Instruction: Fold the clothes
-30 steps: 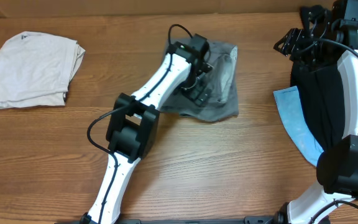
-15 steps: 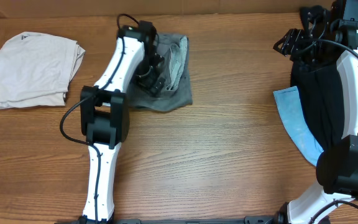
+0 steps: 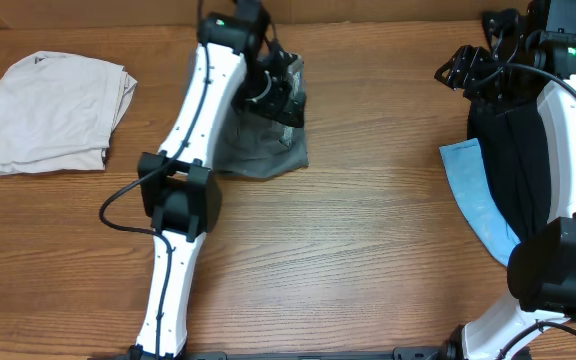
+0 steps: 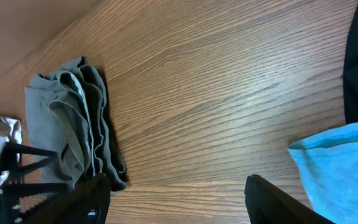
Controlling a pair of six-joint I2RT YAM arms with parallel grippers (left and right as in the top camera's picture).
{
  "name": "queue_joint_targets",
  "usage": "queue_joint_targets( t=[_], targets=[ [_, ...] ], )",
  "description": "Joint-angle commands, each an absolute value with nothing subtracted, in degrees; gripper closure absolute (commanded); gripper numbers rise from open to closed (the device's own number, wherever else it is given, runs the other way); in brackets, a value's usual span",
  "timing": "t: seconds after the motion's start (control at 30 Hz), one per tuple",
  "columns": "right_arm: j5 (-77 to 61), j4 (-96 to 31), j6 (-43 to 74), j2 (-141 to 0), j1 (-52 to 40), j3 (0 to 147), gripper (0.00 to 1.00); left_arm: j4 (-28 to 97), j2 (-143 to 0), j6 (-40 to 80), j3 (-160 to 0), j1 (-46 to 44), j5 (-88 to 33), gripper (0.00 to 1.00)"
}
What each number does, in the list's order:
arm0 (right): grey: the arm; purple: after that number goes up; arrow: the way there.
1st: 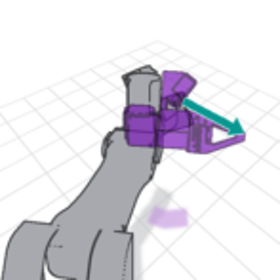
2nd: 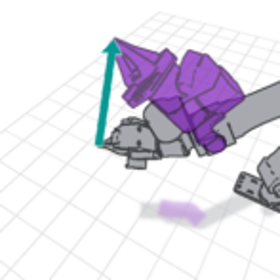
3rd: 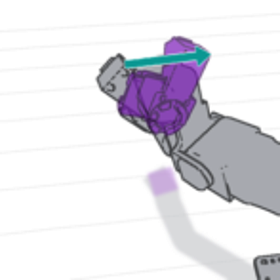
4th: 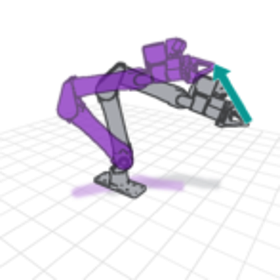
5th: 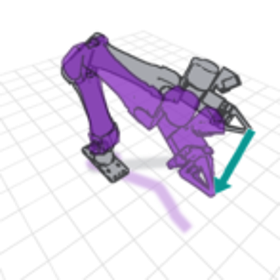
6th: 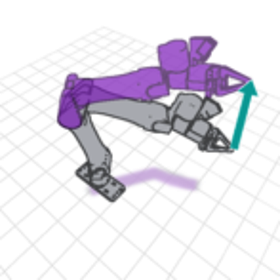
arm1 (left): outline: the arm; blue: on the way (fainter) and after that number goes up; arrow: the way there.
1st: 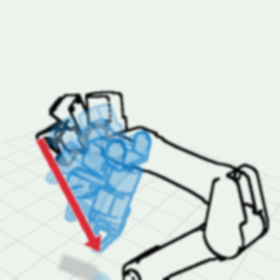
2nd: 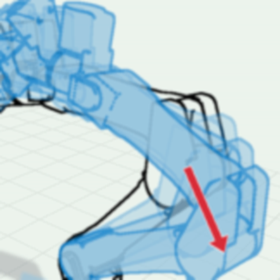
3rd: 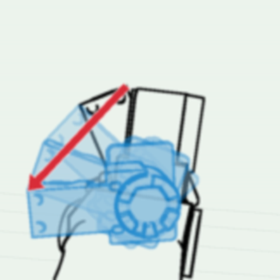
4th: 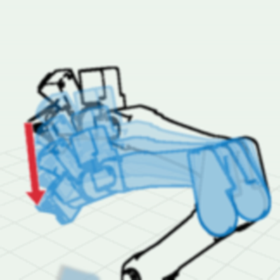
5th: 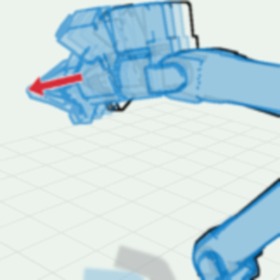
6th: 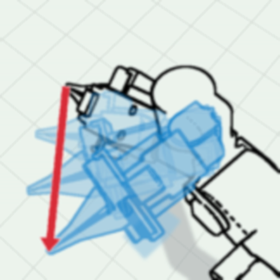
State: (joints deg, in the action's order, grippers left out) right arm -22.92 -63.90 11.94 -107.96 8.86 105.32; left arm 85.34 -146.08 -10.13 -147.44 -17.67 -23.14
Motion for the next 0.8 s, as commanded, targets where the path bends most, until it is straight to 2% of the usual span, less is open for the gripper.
queue_joint_targets(
  t=[0.0, 0.23, 0.67, 0.77],
  targets=[
    [-22.52, -63.92, 11.51, -107.81, 8.62, 104.95, 0.26, 83.24, -146.96, -6.50, -143.39, -20.40, -24.75, 0.00],
    [-22.52, -65.49, 10.13, -107.81, 8.62, 104.95, 0.21, 78.30, -146.98, 3.81, -135.70, -23.38, -8.25, 0.00],
    [-22.50, -65.76, 9.98, -107.81, 8.62, 104.95, 0.20, 70.13, -146.98, 4.29, -124.57, -24.14, -3.05, 0.00],
    [-22.50, -65.63, 9.98, -107.81, 8.62, 104.95, 0.20, 69.08, -146.98, 4.32, -122.21, -24.12, -0.47, 0.09]
  ],
)
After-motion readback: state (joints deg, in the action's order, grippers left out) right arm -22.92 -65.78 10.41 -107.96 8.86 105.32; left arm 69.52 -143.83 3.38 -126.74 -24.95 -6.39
